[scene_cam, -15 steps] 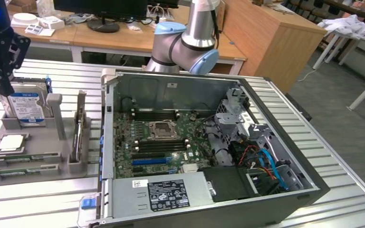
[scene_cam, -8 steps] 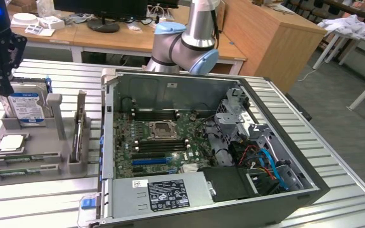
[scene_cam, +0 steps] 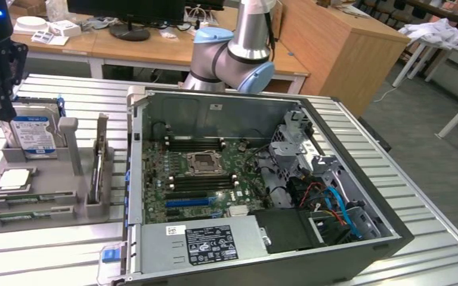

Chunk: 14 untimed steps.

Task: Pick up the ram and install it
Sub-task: 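Pick up the ram and move it above insertion slot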

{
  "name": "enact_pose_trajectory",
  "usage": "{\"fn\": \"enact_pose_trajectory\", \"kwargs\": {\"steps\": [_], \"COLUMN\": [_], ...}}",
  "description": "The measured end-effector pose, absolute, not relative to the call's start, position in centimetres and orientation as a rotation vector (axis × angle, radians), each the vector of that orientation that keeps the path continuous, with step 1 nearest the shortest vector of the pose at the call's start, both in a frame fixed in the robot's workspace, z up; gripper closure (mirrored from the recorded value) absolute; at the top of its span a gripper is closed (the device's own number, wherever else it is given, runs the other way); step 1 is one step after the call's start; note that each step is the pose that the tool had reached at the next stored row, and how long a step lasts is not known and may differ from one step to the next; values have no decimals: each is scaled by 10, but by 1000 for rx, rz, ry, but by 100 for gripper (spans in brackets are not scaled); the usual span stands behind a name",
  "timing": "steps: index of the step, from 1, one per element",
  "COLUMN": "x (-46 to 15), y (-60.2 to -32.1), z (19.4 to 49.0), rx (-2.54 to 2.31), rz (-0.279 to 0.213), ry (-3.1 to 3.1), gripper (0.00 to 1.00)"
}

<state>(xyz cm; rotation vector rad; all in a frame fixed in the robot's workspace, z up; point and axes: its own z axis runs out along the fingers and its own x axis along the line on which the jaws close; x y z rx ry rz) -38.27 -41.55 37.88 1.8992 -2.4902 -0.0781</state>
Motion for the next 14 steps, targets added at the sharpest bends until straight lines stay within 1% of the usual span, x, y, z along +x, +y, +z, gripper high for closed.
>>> {"fn": "enact_pose_trajectory", "kwargs": {"steps": [9, 14], "x": [-383, -383], "y": [-416, -416], "z": [378, 378], "rx": [2091, 2097], "rz": [-77, -77], "ry": [-2326, -2321], "gripper": [89, 89]}}
